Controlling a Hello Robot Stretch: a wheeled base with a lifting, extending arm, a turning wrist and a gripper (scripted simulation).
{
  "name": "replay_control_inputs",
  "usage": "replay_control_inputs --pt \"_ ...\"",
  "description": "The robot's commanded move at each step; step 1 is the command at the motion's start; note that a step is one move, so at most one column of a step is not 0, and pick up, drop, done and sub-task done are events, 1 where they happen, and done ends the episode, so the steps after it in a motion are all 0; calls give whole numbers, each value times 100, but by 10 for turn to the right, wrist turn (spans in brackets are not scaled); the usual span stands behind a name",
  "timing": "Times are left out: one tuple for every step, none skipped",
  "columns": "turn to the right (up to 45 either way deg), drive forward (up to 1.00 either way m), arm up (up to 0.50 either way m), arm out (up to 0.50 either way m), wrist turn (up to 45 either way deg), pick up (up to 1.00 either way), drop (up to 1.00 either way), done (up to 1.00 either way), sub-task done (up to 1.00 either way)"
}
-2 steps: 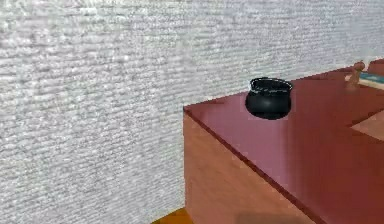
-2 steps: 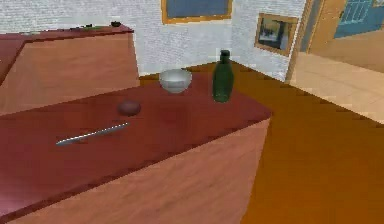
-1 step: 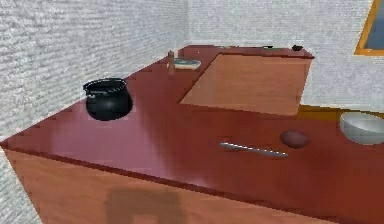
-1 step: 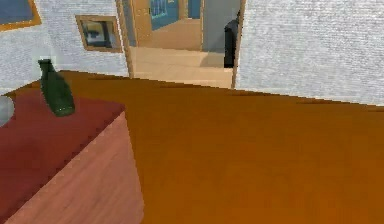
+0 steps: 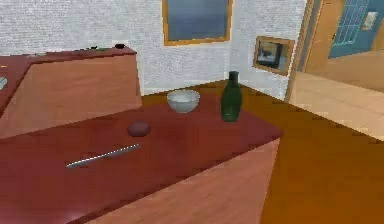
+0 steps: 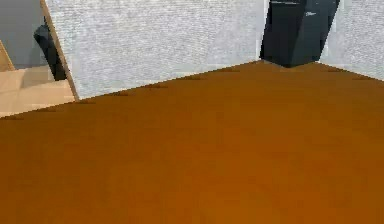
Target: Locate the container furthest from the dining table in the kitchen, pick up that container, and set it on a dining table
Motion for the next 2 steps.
replay_control_inputs --pt "390 0 0 0 0 0 0 0 0" --pt "0 95 0 0 0 0 0 0 0"
